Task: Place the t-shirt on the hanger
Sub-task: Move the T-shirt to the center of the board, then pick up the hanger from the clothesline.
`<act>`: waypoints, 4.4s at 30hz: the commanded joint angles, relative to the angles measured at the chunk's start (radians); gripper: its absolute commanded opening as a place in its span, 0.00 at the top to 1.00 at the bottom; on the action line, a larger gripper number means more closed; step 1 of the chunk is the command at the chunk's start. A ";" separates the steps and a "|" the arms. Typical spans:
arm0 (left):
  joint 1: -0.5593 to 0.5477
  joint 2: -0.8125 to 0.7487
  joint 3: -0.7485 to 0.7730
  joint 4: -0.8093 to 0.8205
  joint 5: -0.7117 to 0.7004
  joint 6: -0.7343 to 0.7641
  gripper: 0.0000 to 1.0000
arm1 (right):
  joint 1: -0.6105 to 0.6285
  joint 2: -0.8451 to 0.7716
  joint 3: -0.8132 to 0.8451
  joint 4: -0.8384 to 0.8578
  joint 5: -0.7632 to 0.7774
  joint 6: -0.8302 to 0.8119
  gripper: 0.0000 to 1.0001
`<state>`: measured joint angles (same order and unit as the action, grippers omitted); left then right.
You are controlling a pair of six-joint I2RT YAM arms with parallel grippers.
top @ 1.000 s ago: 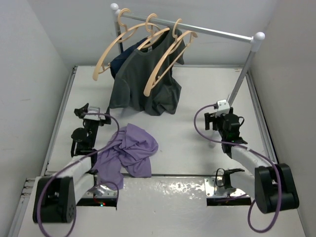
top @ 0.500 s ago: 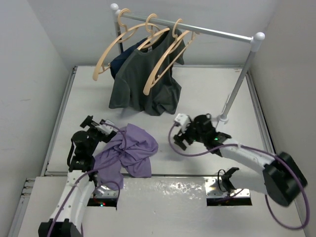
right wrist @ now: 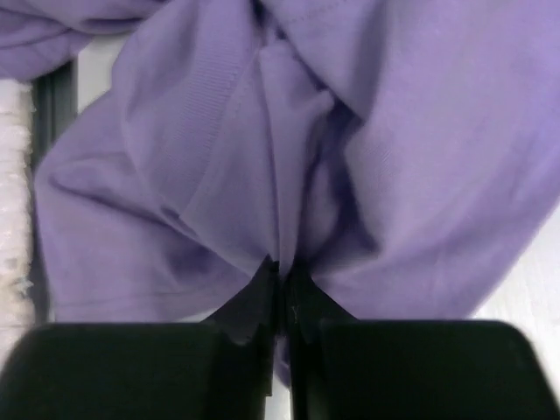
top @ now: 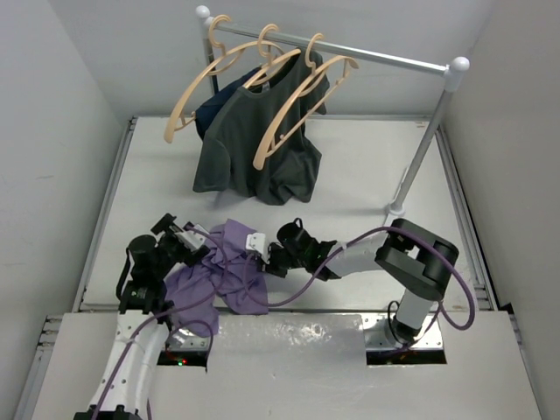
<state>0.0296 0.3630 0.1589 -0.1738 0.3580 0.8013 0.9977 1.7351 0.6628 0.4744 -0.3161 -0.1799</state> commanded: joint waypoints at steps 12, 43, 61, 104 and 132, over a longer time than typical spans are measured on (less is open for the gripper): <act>-0.016 0.391 0.374 -0.283 0.477 0.195 0.46 | -0.436 -0.606 -0.348 -0.166 0.190 0.476 1.00; -0.577 0.459 0.220 0.249 0.124 -0.100 0.52 | -0.533 -0.381 0.764 -0.545 -0.089 0.877 0.30; -0.576 0.361 0.169 0.226 0.099 -0.080 0.50 | -0.521 -0.232 0.707 -0.122 0.153 1.238 0.32; -0.577 0.326 0.203 0.281 0.104 -0.145 0.47 | -0.455 -0.209 0.778 -0.072 0.147 1.074 1.00; -0.594 0.591 0.590 0.511 0.053 -0.521 0.11 | -0.301 -0.408 0.371 -0.008 0.169 1.022 1.00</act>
<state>-0.5503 0.9245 0.6945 0.2970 0.4606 0.2806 0.6807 1.3445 1.0317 0.3637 -0.1799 0.8242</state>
